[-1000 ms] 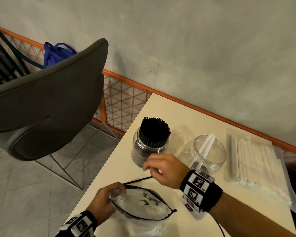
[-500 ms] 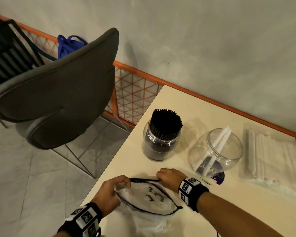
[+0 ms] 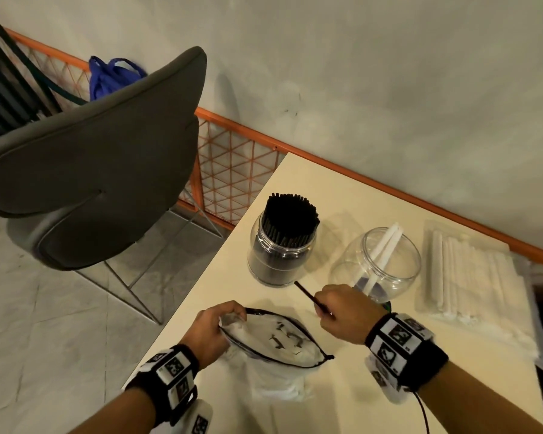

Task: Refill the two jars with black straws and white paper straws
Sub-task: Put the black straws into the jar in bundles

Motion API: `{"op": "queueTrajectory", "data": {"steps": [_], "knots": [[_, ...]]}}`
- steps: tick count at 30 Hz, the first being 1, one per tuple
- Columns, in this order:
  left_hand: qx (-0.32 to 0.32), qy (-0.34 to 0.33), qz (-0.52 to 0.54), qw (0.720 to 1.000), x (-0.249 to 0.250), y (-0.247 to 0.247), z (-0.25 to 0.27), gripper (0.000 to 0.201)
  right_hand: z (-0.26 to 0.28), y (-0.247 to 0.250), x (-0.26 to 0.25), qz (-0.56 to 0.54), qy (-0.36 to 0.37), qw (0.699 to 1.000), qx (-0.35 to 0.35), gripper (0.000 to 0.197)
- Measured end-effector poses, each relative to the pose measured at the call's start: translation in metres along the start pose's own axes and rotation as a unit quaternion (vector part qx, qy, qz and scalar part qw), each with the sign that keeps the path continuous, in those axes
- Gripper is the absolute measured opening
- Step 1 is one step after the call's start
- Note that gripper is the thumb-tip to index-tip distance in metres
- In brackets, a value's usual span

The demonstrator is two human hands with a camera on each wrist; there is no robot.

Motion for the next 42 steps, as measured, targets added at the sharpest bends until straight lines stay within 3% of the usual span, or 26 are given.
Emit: {"op": "queueTrajectory", "data": {"steps": [2,4,7,12,16,19,22,24,28,30,32,34,36,39,42], "knots": [[0.003,-0.004,-0.014,1.0,0.0,-0.002,-0.004,0.039,0.019,0.044,-0.01,-0.072,0.027,0.991,0.111,0.011],[0.002,-0.007,-0.016,1.0,0.002,-0.004,-0.008,0.042,0.035,0.089,-0.02,-0.182,0.073,0.952,0.234,0.011],[-0.002,-0.017,-0.007,1.0,0.009,-0.008,-0.011,0.038,0.036,0.126,-0.022,-0.307,0.087,0.896,0.309,0.009],[-0.006,-0.025,0.0,1.0,0.013,-0.014,-0.012,0.036,0.007,0.132,-0.019,-0.257,0.071,0.905,0.33,0.01],[-0.01,-0.017,-0.004,1.0,0.013,-0.015,-0.013,0.033,-0.013,0.124,-0.019,-0.215,0.066,0.928,0.297,0.011],[-0.012,-0.014,0.002,1.0,0.013,-0.016,-0.013,0.032,-0.025,0.116,-0.015,-0.145,0.028,0.945,0.291,0.026],[-0.012,-0.014,-0.001,1.0,0.012,-0.016,-0.013,0.036,-0.021,0.123,-0.016,-0.19,0.032,0.908,0.373,0.055],[-0.013,-0.012,-0.004,1.0,0.012,-0.017,-0.014,0.036,-0.02,0.128,-0.026,-0.185,0.072,0.889,0.411,0.061],[-0.018,-0.008,-0.006,1.0,0.012,-0.017,-0.015,0.033,-0.037,0.11,-0.044,-0.021,0.12,0.919,0.375,0.047],[-0.017,-0.006,-0.006,1.0,0.012,-0.017,-0.015,0.034,-0.039,0.104,-0.037,-0.092,0.116,0.911,0.384,0.046],[-0.015,-0.005,-0.001,1.0,0.012,-0.015,-0.015,0.036,-0.033,0.108,-0.03,-0.207,0.108,0.881,0.412,0.057],[-0.014,-0.003,0.001,1.0,0.01,-0.015,-0.015,0.036,-0.025,0.119,-0.037,-0.222,0.133,0.861,0.438,0.06],[-0.014,-0.003,0.002,1.0,0.009,-0.015,-0.015,0.033,-0.025,0.129,-0.048,-0.151,0.158,0.869,0.444,0.054],[-0.014,-0.002,0.007,1.0,0.009,-0.014,-0.016,0.03,-0.036,0.129,-0.047,-0.046,0.136,0.886,0.441,0.037],[-0.014,-0.002,0.01,1.0,0.009,-0.014,-0.016,0.028,-0.051,0.1,-0.037,0.051,0.07,0.922,0.377,0.045]]}}
Point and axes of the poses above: each hand's wrist, its own z-axis away from the middle knuckle, its own y-axis out of the back of the hand, x = y × z, the point moved 6 cm from there along -z, towards the middle knuckle, and after that the axes turned 6 degrees about -x, right-handed, at the moved point
